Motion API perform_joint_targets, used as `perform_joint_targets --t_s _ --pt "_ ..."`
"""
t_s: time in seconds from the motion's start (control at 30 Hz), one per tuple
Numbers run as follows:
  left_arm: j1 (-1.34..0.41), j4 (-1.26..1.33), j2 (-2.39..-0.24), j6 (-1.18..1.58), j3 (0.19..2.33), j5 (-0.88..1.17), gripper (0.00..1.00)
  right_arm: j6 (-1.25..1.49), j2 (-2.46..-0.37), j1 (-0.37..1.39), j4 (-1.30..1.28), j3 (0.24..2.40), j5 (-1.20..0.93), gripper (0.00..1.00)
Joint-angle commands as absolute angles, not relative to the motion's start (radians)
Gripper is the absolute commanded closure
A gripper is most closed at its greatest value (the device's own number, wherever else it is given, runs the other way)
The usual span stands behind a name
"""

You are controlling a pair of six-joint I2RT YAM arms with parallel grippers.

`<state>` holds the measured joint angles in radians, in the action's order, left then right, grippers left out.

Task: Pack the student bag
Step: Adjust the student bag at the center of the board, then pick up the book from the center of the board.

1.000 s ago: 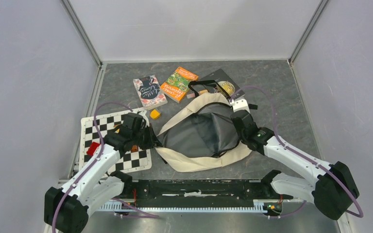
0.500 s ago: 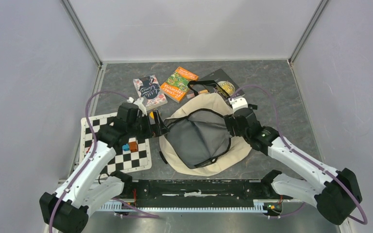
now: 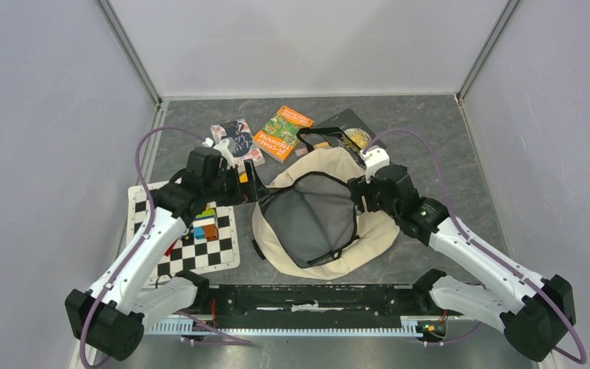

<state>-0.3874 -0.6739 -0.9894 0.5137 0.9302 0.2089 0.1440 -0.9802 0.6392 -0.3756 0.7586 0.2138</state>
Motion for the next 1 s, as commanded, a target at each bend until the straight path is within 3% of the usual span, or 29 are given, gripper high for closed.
perform_joint_targets --t_s 0.0,0.17,0.37,0.6,0.7,0.97 --pt "-0.363 -0.629 -1.026 0.461 0.990 0.202 0.00 0.147 -1.005 0.635 -0.332 0.708 0.246 0.25" --pt "-0.264 -0.573 -1.101 0.460 1.021 0.210 0.00 0.181 -1.050 0.635 -0.286 0.622 0.352 0.66" --pt "-0.085 -0.437 -1.287 0.513 1.069 0.251 0.00 0.209 -1.128 0.635 -0.211 0.533 0.378 0.86" --pt "-0.002 -0.311 -1.594 0.534 1.210 0.199 0.00 0.231 -1.173 0.635 -0.143 0.469 0.333 1.00" --pt "0.039 -0.293 -1.720 0.542 1.283 0.179 0.01 0.233 -1.178 0.635 -0.127 0.454 0.320 1.00" --pt "0.073 -0.315 -1.959 0.545 1.426 0.171 0.18 0.221 -1.169 0.635 -0.109 0.442 0.274 1.00"
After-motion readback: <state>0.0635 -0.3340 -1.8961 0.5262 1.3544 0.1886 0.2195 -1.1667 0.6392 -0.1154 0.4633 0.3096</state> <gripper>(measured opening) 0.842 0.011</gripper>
